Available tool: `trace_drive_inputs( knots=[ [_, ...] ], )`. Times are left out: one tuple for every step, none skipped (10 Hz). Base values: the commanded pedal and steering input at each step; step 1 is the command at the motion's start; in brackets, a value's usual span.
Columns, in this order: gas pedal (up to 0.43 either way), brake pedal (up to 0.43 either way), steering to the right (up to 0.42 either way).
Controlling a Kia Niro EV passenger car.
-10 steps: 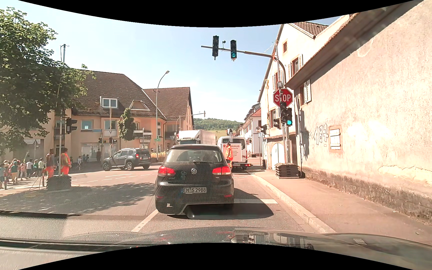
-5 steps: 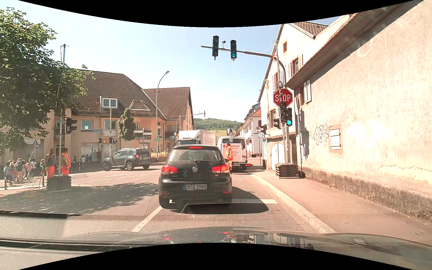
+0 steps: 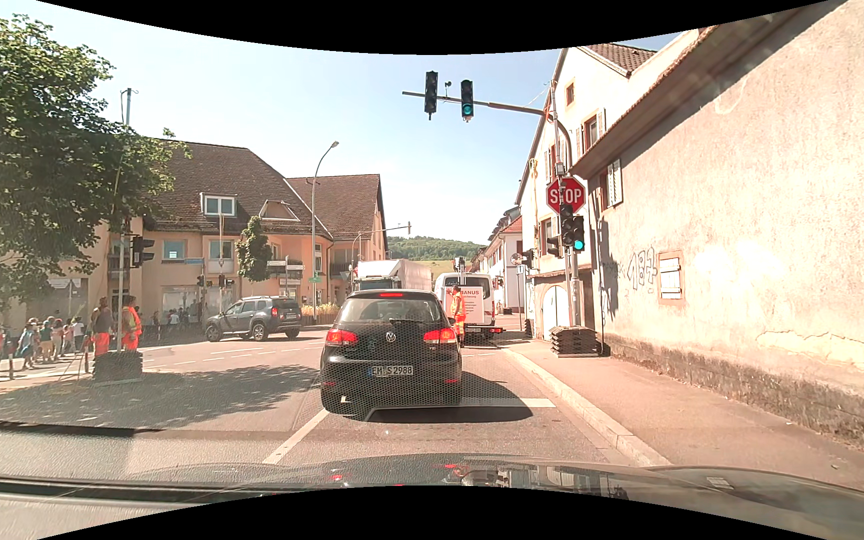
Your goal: Follow the waypoints while adhering to traffic rules and regulations
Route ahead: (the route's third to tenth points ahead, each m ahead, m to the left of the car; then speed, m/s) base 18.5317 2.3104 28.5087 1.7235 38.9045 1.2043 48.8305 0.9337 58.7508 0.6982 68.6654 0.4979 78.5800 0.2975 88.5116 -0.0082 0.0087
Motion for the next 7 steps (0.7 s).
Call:
trace_drive_inputs(
  knots=[
    [0.000,0.256,-0.007],
    [0.000,0.256,-0.007],
    [0.000,0.256,-0.007],
    [0.000,0.250,-0.007],
    [0.000,0.256,-0.007],
    [0.000,0.256,-0.007],
    [0.000,0.256,-0.007]
  ],
)
